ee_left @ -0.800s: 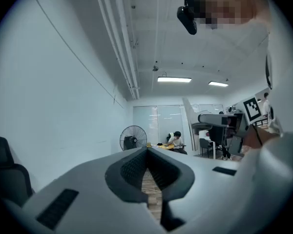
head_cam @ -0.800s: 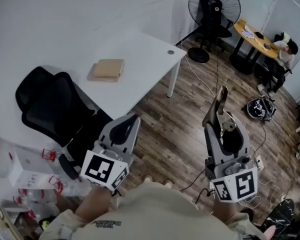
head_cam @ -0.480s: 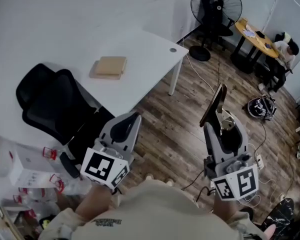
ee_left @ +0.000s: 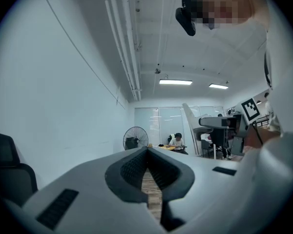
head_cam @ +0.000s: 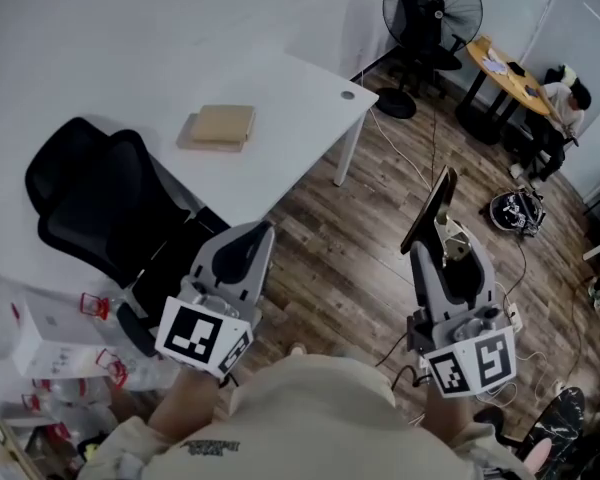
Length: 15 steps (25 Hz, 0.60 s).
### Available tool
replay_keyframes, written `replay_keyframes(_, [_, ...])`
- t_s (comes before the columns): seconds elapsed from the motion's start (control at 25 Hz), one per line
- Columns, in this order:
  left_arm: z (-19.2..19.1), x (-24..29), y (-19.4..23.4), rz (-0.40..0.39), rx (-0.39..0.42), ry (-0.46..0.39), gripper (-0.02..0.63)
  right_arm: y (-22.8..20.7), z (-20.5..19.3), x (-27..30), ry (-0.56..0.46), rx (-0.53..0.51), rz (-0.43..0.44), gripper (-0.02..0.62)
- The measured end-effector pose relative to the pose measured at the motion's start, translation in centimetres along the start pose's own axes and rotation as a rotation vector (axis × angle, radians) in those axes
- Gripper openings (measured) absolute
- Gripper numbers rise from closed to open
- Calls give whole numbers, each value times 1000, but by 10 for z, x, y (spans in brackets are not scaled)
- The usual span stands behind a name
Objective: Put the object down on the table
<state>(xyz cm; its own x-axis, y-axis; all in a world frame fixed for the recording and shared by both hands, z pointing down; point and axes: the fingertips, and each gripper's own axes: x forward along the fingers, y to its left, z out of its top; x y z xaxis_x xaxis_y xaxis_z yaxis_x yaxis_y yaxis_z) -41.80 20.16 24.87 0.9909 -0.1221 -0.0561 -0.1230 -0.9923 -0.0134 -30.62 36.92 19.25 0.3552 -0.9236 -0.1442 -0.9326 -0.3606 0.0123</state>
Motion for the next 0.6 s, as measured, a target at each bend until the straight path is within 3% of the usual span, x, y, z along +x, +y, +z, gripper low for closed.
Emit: replay_keyframes(0.6, [-24, -3, 20, -11, -15, 33, 21, 6, -27, 8, 73, 33, -18, 236])
